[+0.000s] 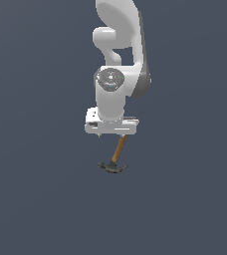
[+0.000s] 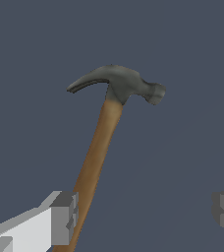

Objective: Pick up the object and move it to a goal position.

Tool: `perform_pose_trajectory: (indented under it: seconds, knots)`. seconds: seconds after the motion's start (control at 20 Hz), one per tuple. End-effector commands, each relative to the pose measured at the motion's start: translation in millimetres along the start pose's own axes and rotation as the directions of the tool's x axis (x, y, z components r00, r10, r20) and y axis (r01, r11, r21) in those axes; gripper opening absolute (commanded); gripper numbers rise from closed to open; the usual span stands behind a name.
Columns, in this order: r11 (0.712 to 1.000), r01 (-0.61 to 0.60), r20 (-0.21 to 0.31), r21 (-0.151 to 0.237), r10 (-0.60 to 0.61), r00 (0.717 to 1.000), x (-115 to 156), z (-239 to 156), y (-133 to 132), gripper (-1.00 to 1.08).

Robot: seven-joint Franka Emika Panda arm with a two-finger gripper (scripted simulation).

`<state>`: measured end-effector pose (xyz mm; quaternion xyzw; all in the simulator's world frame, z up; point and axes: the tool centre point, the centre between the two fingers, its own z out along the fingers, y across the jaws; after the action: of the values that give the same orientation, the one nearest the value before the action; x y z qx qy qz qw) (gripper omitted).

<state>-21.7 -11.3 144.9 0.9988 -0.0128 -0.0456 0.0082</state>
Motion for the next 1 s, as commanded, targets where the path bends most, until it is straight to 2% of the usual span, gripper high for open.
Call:
perform_pose_trajectory:
  seconds: [0.0, 0.4, 0.95]
  knots:
    - [1.000, 0.000, 0.000, 0.000, 0.000, 1.000, 0.0, 0.0, 0.0, 1.00]
    - [1.000, 0.013, 0.005, 0.019, -0.014, 1.000, 3.1, 0.1, 1.5, 1.00]
    - [0.999, -0.027, -0.002, 0.020, 0.027, 1.000, 2.3, 7.4, -5.7, 1.00]
